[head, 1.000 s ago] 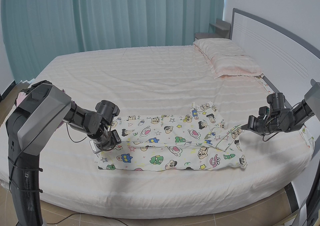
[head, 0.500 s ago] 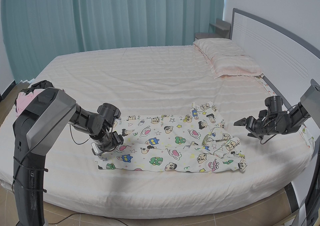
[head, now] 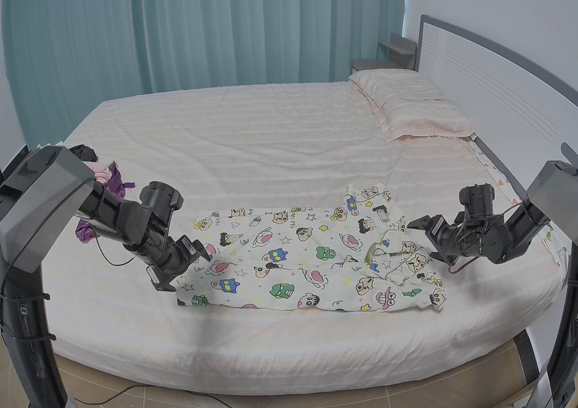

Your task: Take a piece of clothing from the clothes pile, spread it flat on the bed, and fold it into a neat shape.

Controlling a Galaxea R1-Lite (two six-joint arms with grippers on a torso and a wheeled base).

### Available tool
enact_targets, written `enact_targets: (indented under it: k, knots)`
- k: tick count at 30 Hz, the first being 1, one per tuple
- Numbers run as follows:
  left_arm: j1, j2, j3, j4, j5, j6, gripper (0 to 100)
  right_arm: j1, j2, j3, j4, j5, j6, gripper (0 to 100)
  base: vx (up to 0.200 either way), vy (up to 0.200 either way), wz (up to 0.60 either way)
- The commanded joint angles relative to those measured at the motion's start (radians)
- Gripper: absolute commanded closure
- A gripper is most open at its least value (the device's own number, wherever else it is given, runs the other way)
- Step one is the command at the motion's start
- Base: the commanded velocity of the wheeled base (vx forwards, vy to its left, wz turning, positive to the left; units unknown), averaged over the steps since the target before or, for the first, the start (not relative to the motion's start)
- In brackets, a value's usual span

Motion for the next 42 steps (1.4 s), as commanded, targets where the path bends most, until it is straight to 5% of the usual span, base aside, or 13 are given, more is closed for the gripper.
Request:
enact_targets:
  k: [1,5,7,8,10,24,25,42]
  knots:
    - [0.009,-0.179,0.294,-0.225,-0.068,-0.084,0,0.091,0.084,-0.014,-0.018,-0.107,0.021,0,0.0,0.0,0.0]
    - [0.009,-0.2,0.382,-0.325,-0.078,-0.096,0,0.114,0.081,-0.011,-0.018,-0.208,0.025,0,0.0,0.0,0.0]
    - [0.009,-0.2,0.382,-0.325,-0.078,-0.096,0,0.114,0.081,-0.011,-0.018,-0.208,0.025,0,0.0,0.0,0.0]
    - [0.009,-0.219,0.418,-0.354,-0.085,-0.096,0,0.124,0.084,0.0,-0.027,-0.271,0.048,0,0.0,0.0,0.0]
    - [0.005,-0.214,0.435,-0.368,-0.087,-0.094,0,0.13,0.09,0.011,-0.03,-0.294,0.117,0,0.0,0.0,0.0]
    - [-0.017,-0.18,0.487,-0.466,-0.156,-0.096,0,0.121,0.112,0.037,-0.133,-0.308,0.171,0,0.0,0.0,0.0]
    - [-0.018,-0.179,0.487,-0.466,-0.156,-0.094,0,0.121,0.118,0.036,-0.136,-0.309,0.171,100,0.0,0.0,0.0]
    - [-0.018,-0.173,0.489,-0.466,-0.154,-0.093,0,0.121,0.049,0.088,-0.138,-0.349,0.165,100,0.0,0.0,0.0]
